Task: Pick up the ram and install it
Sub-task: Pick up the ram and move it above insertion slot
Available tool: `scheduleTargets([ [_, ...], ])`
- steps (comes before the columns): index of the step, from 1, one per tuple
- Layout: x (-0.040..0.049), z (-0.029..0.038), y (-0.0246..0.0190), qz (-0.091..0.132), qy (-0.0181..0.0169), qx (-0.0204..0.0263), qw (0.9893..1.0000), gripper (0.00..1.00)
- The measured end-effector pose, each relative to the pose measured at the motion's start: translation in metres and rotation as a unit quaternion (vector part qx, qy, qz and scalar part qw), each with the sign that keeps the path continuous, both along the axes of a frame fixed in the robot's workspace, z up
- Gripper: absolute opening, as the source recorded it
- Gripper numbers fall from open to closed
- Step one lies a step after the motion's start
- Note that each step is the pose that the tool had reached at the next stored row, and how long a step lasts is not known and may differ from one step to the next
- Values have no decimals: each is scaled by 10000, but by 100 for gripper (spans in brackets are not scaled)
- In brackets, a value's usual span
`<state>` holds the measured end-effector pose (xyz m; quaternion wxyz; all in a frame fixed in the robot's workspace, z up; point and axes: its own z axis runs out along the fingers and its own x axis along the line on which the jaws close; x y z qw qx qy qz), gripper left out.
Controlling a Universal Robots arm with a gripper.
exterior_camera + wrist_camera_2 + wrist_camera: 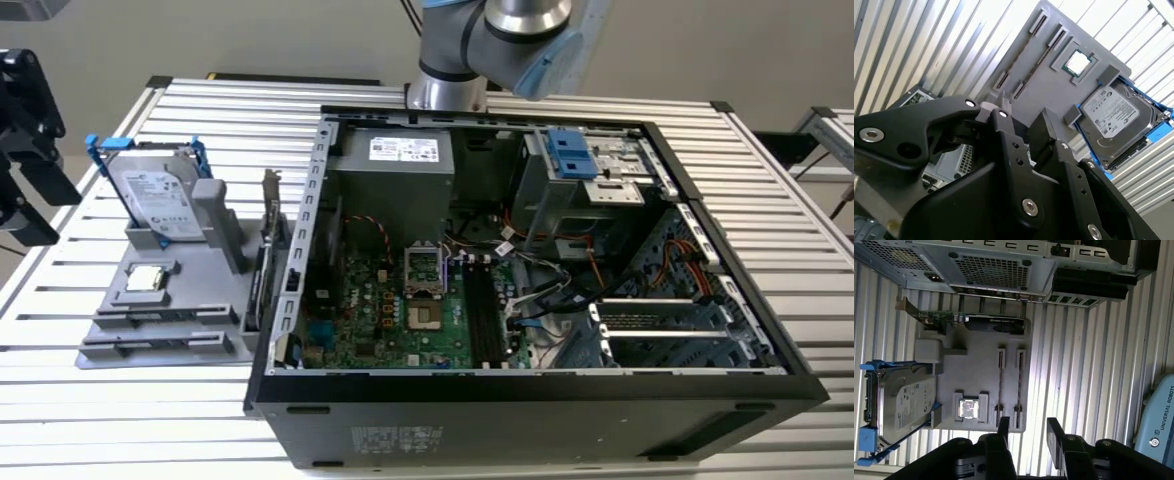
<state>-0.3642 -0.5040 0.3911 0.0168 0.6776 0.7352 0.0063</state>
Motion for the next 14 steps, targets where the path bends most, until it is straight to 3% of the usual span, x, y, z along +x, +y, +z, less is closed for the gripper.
scheduleTargets([
  [11, 0, -10, 0, -6, 0, 0, 10000, 100],
  [14, -2, -23, 0, -7, 1, 18, 10000, 100],
])
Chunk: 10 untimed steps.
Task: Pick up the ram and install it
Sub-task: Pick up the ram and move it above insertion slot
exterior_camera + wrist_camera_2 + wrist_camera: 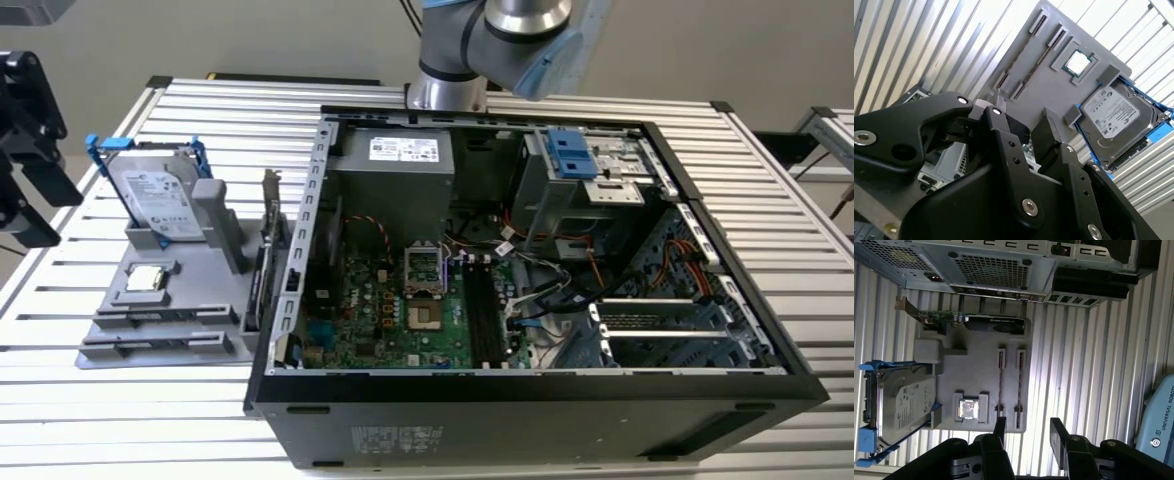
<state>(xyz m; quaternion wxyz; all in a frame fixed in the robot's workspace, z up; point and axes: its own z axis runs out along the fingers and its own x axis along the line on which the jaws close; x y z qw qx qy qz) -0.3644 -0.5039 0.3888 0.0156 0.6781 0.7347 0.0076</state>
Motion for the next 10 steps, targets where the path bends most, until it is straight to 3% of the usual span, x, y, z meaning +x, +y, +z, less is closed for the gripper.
scheduleTargets([
  [6, -11, -33, 0, 1, -1, 116, 9999, 100],
  [10, -11, -62, 0, 2, 21, 121, 9999, 100],
])
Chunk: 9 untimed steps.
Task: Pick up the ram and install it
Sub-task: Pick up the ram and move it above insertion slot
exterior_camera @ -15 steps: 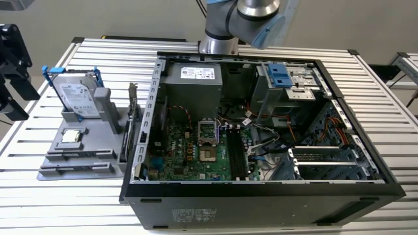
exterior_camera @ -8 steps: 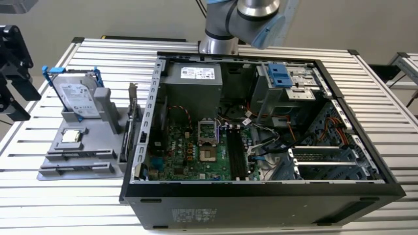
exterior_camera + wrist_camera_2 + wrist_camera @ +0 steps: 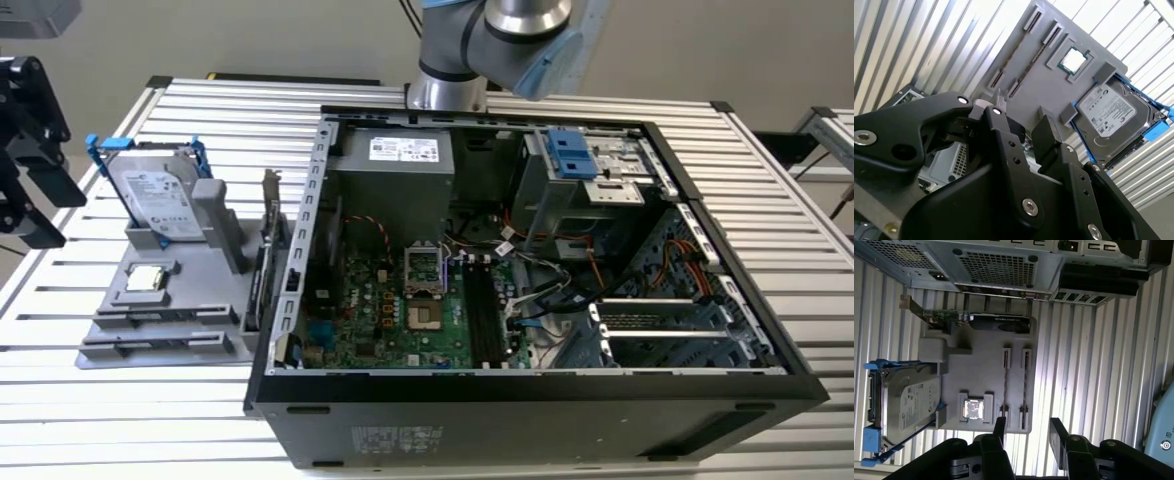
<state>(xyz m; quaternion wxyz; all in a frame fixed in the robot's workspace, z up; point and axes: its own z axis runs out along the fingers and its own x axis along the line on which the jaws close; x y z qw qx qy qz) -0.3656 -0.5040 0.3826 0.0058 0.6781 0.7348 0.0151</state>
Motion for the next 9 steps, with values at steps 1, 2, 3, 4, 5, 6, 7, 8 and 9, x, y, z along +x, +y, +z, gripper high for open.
scheduleTargets([
  [1, 0, -7, 0, 0, 14, 0, 10000, 100],
  [2, 0, -14, 0, 1, 33, 0, 10000, 100],
  [3, 0, -21, 0, 1, 50, 1, 10000, 100],
  [4, -1, -29, 0, 1, 56, 0, 10000, 100],
  [5, -1, -35, 0, 2, 58, 0, 10000, 100],
  [6, -1, -39, 0, 2, 58, 0, 10000, 100],
  [7, -1, -39, 0, 2, 59, 0, 10000, 100],
  [8, -1, -39, 0, 3, 59, 0, 10000, 100],
  [9, -1, -39, 0, 3, 59, 0, 10000, 100],
])
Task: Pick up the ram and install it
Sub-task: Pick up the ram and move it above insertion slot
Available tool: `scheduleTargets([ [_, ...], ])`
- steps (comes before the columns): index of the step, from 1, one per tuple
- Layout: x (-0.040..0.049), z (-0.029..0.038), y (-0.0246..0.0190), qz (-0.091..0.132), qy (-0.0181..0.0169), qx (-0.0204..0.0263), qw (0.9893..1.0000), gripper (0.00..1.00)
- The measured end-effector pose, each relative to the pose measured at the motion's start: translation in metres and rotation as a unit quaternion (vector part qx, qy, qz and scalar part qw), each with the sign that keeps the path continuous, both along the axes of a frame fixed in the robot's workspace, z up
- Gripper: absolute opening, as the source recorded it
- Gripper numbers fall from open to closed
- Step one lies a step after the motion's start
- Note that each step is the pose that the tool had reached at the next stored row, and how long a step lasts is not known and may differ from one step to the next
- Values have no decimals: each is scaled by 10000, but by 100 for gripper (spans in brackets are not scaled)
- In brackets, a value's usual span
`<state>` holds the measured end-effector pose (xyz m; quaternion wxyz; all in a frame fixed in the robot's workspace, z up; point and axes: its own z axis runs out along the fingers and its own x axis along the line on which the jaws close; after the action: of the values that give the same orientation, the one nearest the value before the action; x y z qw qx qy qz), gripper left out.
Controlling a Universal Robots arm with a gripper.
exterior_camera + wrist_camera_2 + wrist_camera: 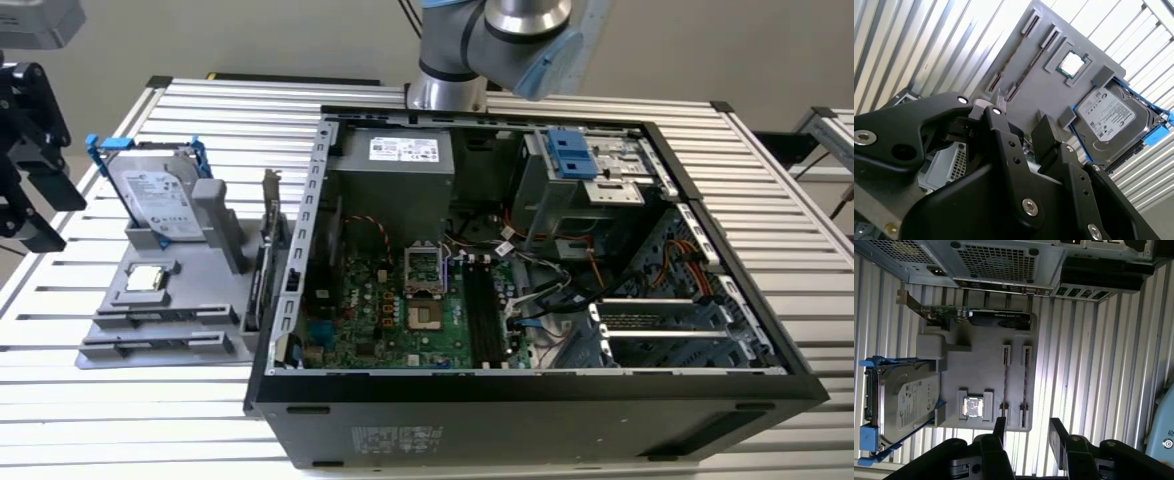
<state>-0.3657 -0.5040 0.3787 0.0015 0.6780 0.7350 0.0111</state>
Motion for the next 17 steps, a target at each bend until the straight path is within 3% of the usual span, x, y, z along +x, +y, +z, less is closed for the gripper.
scheduleTargets([
  [5, -2, -17, 0, -1, -1, 1, 10000, 100],
  [17, -1, -162, 0, 0, 6, -10, 10000, 100],
])
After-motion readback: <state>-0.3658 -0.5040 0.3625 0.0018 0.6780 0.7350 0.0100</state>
